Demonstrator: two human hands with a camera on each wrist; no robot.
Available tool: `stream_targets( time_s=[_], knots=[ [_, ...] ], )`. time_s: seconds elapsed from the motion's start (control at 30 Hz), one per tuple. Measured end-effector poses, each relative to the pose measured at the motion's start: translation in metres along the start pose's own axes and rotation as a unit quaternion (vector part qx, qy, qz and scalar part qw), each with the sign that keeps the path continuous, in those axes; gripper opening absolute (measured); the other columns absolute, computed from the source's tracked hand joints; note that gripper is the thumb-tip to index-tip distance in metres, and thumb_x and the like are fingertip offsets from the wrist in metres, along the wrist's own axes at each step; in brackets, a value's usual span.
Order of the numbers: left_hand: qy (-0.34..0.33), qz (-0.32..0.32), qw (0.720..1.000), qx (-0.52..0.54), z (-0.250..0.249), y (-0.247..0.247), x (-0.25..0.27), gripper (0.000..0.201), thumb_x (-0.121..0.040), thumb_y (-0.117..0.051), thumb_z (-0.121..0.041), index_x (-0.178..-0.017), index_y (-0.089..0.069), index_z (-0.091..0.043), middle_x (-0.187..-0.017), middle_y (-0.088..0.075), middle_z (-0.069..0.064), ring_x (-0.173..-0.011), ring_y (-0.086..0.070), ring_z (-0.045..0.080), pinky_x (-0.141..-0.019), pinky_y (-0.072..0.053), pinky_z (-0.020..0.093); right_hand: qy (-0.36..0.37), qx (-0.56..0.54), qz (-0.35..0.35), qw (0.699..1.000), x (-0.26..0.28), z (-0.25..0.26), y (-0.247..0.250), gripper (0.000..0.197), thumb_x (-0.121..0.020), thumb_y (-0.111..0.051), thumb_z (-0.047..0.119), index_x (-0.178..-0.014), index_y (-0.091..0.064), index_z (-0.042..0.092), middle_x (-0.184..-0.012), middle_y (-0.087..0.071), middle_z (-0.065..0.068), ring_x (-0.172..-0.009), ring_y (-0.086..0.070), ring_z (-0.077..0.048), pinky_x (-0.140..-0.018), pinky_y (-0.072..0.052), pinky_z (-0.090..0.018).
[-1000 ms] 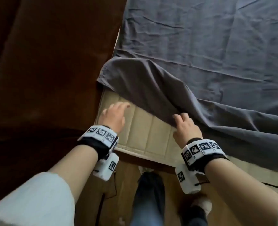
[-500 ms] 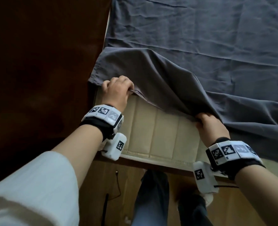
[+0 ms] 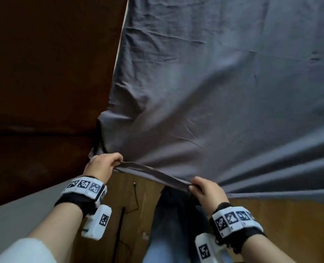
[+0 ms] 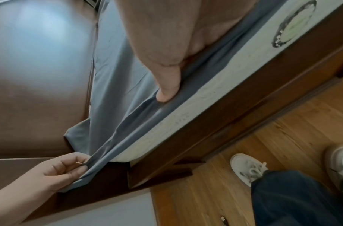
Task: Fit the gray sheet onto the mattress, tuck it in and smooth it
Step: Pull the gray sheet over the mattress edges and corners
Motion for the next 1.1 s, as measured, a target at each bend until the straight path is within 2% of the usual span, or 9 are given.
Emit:
stream_targets(
  time_s=[0.2, 0.33, 0.43, 0.53, 0.6, 0.7, 0.8, 0.93, 1.1],
  knots=[
    [0.049, -0.022, 0.994, -0.091, 0.005, -0.018, -0.001, 0.031, -0.091, -0.050, -0.008, -0.101, -0.064, -0.033, -0.105, -0.067, 0.000, -0.102, -0.055, 0.027, -0.075, -0.045, 0.031, 0.003, 0.001, -0.016, 1.000, -0.004, 0.003, -0.014, 0.016, -0.093, -0.049, 0.032, -0.092, -0.058, 0.019, -0.100, -0.066, -0.002, -0.103, -0.056, -0.025, -0.074, -0.039, -0.032],
    [0.092, 0.020, 0.989, -0.113, 0.009, -0.011, -0.002, 0.027, -0.093, -0.045, -0.012, -0.096, -0.059, -0.035, -0.092, -0.063, -0.005, -0.097, -0.055, 0.025, -0.070, -0.040, 0.028, 0.016, 0.036, 0.009, 0.999, -0.004, 0.017, -0.009, 0.020, -0.095, -0.045, 0.034, -0.106, -0.059, 0.026, -0.109, -0.066, 0.000, -0.107, -0.057, -0.026, -0.078, -0.043, -0.029],
    [0.104, 0.135, 0.979, -0.115, 0.009, -0.009, -0.005, 0.011, -0.094, -0.048, -0.023, -0.098, -0.057, -0.027, -0.107, -0.066, 0.002, -0.099, -0.058, 0.024, -0.087, -0.044, 0.033, 0.006, 0.050, 0.029, 0.998, -0.004, 0.016, -0.014, 0.021, -0.096, -0.042, 0.033, -0.108, -0.057, 0.024, -0.111, -0.065, -0.001, -0.108, -0.057, -0.026, -0.080, -0.043, -0.030],
    [0.136, 0.201, 0.963, -0.117, 0.001, -0.006, -0.010, 0.025, -0.093, -0.050, -0.032, -0.116, -0.056, -0.024, -0.123, -0.060, 0.004, -0.118, -0.053, 0.023, -0.109, -0.031, 0.034, 0.000, 0.059, 0.071, 0.996, -0.009, 0.008, -0.027, 0.024, -0.095, -0.044, 0.027, -0.114, -0.057, 0.025, -0.119, -0.059, 0.000, -0.117, -0.052, -0.023, -0.089, -0.042, -0.030],
    [0.148, 0.169, 0.971, -0.080, -0.007, 0.005, -0.018, 0.029, -0.093, -0.051, -0.032, -0.120, -0.055, -0.023, -0.127, -0.058, 0.006, -0.118, -0.054, 0.026, -0.103, -0.039, 0.035, -0.009, 0.059, 0.095, 0.994, -0.011, 0.004, -0.031, 0.029, -0.092, -0.045, 0.025, -0.118, -0.057, 0.029, -0.121, -0.054, 0.002, -0.120, -0.049, -0.021, -0.095, -0.039, -0.030],
    [0.130, 0.007, 0.991, -0.015, -0.025, 0.032, -0.029, 0.026, -0.093, -0.051, -0.026, -0.118, -0.054, -0.023, -0.126, -0.056, 0.005, -0.114, -0.055, 0.029, -0.093, -0.045, 0.038, -0.044, 0.013, 0.070, 0.996, -0.013, -0.011, -0.023, 0.030, -0.088, -0.050, 0.025, -0.116, -0.058, 0.030, -0.116, -0.057, 0.003, -0.117, -0.052, -0.019, -0.099, -0.041, -0.031],
    [0.109, -0.109, 0.987, 0.035, -0.040, 0.043, -0.038, 0.049, -0.088, -0.057, -0.016, -0.134, -0.040, -0.018, -0.143, -0.035, 0.006, -0.125, -0.044, 0.032, -0.099, -0.040, 0.044, -0.085, -0.031, 0.027, 0.996, -0.010, -0.036, -0.001, 0.026, -0.087, -0.054, 0.018, -0.111, -0.063, 0.024, -0.111, -0.061, -0.001, -0.112, -0.056, -0.021, -0.095, -0.043, -0.030],
    [0.141, -0.041, 0.989, 0.027, -0.052, 0.029, -0.044, 0.077, -0.084, -0.063, -0.013, -0.147, -0.019, -0.018, -0.156, -0.011, 0.005, -0.137, -0.028, 0.033, -0.109, -0.031, 0.044, -0.143, -0.063, -0.027, 0.987, 0.006, -0.078, 0.027, 0.023, -0.089, -0.055, 0.013, -0.109, -0.065, 0.017, -0.113, -0.062, -0.003, -0.108, -0.058, -0.021, -0.092, -0.042, -0.027],
    [0.137, -0.036, 0.990, -0.020, -0.087, 0.024, -0.035, 0.070, -0.084, -0.060, -0.016, -0.144, -0.023, -0.018, -0.156, -0.007, 0.005, -0.141, -0.018, 0.030, -0.110, -0.027, 0.046, -0.191, -0.102, -0.064, 0.974, 0.027, -0.121, 0.037, 0.017, -0.089, -0.058, 0.015, -0.103, -0.066, 0.019, -0.111, -0.066, -0.003, -0.102, -0.060, -0.020, -0.087, -0.044, -0.027]
  ],
)
Point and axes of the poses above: each hand's wrist, its own x-axis away from the middle knuckle, its own y-axis out of the back of the hand, z = x × y, the point moved 2 cm from there along -x, towards the middle knuckle
